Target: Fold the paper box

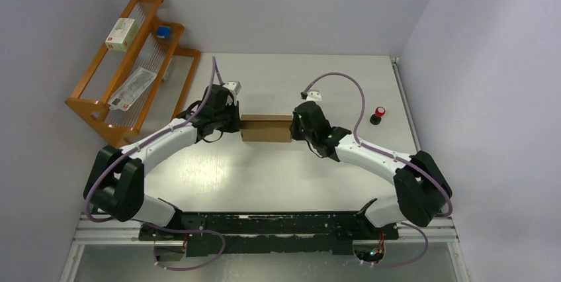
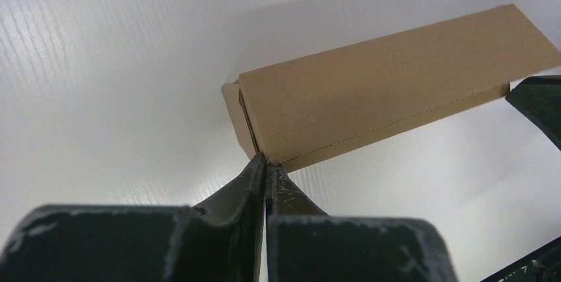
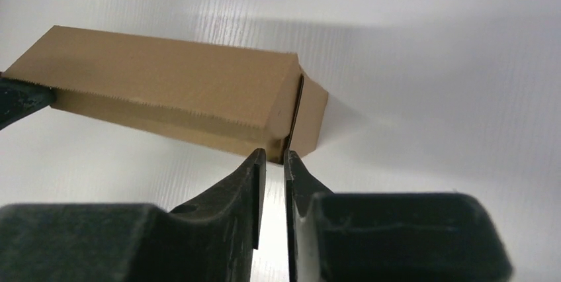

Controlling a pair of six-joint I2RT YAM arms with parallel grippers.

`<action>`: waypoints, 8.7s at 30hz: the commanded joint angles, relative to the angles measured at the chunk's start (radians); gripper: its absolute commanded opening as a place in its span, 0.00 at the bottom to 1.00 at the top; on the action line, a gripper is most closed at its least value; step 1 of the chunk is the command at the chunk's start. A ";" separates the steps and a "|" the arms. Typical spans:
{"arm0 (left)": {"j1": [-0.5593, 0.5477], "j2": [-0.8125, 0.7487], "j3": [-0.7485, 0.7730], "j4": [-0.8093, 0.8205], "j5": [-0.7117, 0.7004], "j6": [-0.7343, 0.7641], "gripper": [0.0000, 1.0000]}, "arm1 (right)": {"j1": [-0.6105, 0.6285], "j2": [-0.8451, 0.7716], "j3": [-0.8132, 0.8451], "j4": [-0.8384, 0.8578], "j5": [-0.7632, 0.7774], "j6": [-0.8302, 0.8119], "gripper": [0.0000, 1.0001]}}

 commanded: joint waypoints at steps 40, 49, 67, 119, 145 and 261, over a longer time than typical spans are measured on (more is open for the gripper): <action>0.275 -0.183 -0.441 0.711 0.437 -0.744 0.98 | -0.264 0.050 -0.052 0.249 -0.438 0.271 0.70; 0.273 -0.124 -0.460 0.776 0.414 -0.741 0.92 | -0.265 0.060 -0.149 0.346 -0.453 0.296 0.61; 0.236 -0.034 -0.415 0.781 0.433 -0.674 0.76 | -0.265 0.052 -0.252 0.446 -0.474 0.291 0.58; 0.232 0.035 -0.570 0.794 0.336 -0.448 0.27 | -0.357 0.119 -0.355 0.697 -0.689 0.371 0.52; 0.231 0.022 -0.551 0.755 0.297 -0.376 0.26 | -0.388 0.361 -0.427 0.885 -0.760 0.429 0.25; 0.101 -0.821 -0.143 -0.193 -0.424 0.205 0.98 | 0.178 0.499 0.688 -0.479 -0.285 -0.934 0.64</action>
